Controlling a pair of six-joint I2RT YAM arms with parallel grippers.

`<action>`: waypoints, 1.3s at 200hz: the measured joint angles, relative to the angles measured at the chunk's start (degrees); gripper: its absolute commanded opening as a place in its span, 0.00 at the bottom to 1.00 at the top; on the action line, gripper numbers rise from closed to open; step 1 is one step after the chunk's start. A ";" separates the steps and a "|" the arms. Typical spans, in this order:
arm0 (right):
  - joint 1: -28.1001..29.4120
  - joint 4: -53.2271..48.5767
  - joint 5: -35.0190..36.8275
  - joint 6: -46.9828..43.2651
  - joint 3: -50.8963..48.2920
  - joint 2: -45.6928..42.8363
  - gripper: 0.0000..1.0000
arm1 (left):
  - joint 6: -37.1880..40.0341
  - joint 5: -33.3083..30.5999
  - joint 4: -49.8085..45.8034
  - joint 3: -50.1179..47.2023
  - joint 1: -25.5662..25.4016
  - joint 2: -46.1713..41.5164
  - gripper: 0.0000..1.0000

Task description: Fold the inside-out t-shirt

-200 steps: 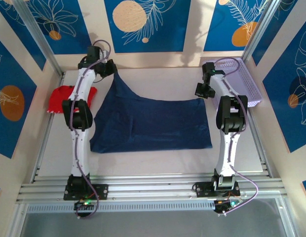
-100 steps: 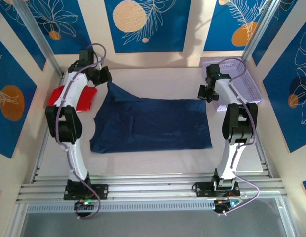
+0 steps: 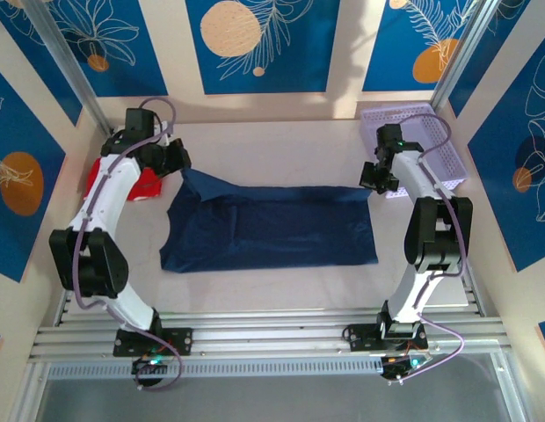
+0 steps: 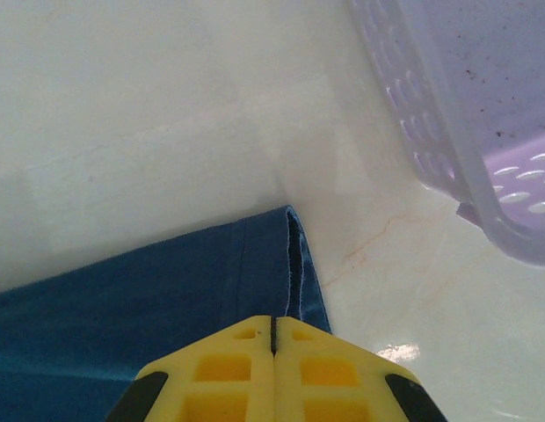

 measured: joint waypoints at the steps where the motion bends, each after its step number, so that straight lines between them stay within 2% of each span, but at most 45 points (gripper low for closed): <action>1: -0.02 0.02 0.00 0.02 -0.02 -0.07 0.00 | 0.00 0.02 -0.02 -0.07 0.00 -0.09 0.00; 87: 0.00 -0.68 1.16 0.00 -2.34 -0.94 0.00 | -1.64 4.70 -3.65 -7.91 0.00 -4.17 0.00; 158: 0.48 -2.14 2.80 0.02 -4.37 -1.05 0.00 | -0.81 4.72 -7.39 -9.18 0.02 -9.42 0.00; 260: 2.91 -4.02 4.04 1.05 -10.29 -4.07 0.00 | 0.55 4.44 -9.44 -17.07 0.92 -13.70 0.00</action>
